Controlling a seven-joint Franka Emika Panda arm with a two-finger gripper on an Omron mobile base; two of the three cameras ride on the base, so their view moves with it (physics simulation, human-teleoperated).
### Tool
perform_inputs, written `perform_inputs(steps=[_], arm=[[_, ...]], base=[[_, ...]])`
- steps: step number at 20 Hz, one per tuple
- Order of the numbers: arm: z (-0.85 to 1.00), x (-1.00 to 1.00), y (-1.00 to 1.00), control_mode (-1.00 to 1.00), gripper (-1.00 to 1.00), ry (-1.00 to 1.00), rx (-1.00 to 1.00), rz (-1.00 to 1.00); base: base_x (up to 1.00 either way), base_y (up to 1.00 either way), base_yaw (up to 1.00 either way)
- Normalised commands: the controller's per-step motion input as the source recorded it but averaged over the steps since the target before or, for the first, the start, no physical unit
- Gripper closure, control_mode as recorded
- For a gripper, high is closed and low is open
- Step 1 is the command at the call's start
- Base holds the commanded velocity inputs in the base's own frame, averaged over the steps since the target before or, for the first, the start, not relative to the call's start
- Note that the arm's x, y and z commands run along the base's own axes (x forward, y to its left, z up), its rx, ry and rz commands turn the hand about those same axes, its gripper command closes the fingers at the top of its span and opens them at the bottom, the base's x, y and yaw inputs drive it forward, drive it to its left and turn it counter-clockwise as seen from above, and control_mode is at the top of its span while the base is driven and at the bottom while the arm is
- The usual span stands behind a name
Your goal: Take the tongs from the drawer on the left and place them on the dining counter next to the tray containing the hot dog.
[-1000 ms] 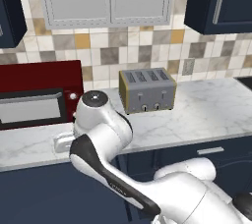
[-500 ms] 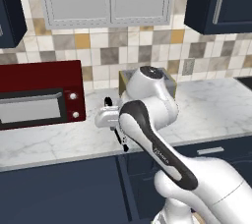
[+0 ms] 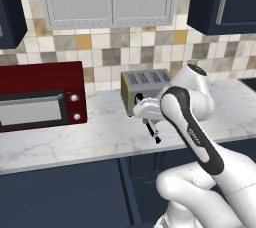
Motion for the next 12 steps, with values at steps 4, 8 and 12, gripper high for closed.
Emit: perform_inputs(steps=[4,8,12], arm=[[0.02,0.06,-0.01,-1.00,1.00,0.03,0.00,0.00],[0.00,0.00,0.16,-1.00,1.00,-0.05,-0.27,-0.14],[0.40,0.00,-0.20,-1.00,1.00,-0.15,-0.43,-0.38]], base=[[0.00,0.00,0.00],[0.00,0.00,0.00],[0.00,0.00,0.00]])
